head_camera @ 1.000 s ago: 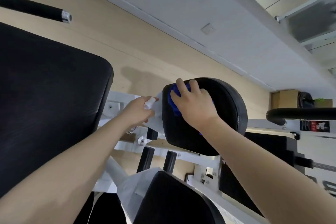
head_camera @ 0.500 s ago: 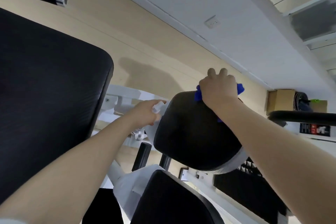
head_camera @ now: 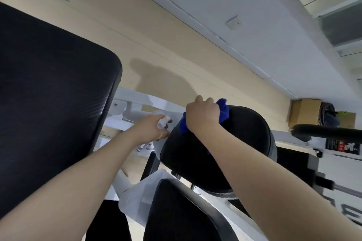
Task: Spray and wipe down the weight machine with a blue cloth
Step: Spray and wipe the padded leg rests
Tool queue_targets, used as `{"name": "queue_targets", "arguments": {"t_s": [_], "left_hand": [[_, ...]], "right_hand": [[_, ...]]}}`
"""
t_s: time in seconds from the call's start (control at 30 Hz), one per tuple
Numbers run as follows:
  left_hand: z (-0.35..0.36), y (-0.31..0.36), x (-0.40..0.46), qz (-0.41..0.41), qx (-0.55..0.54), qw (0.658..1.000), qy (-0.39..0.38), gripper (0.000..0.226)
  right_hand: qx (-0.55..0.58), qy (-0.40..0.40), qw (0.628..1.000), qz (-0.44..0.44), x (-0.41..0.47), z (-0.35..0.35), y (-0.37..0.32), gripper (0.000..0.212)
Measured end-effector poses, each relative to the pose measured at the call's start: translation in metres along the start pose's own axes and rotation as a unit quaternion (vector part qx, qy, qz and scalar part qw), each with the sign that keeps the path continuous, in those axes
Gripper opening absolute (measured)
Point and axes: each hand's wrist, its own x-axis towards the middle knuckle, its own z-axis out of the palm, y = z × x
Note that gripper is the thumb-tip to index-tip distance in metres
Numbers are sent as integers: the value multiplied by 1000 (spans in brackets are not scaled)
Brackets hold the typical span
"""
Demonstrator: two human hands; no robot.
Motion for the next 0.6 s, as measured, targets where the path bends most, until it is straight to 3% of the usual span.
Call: {"name": "queue_targets", "arguments": {"t_s": [0.07,0.13,0.2,0.4,0.5,0.6], "left_hand": [[-3,-2,0,-10,22,1000,13,17],[-6,-7,-2,-19,32,999,13,21],[-12,-13,-4,-32,55,998,26,24],[-22,-16,-3,-5,38,995,89,36],[-23,-14,-1,8,-3,992,129,35],[-24,-7,-2,21,-13,988,151,37]], "right_hand": [[62,-72,993,-64,-4,6,-27,33],[46,-129,983,-125,-13,19,-49,35],[-11,-98,984,-145,-13,24,-48,31],[-193,135,964,-126,14,9,-26,32],[-200,141,961,-126,11,17,-37,34],[-260,99,938,-207,-11,38,-39,33]]}}
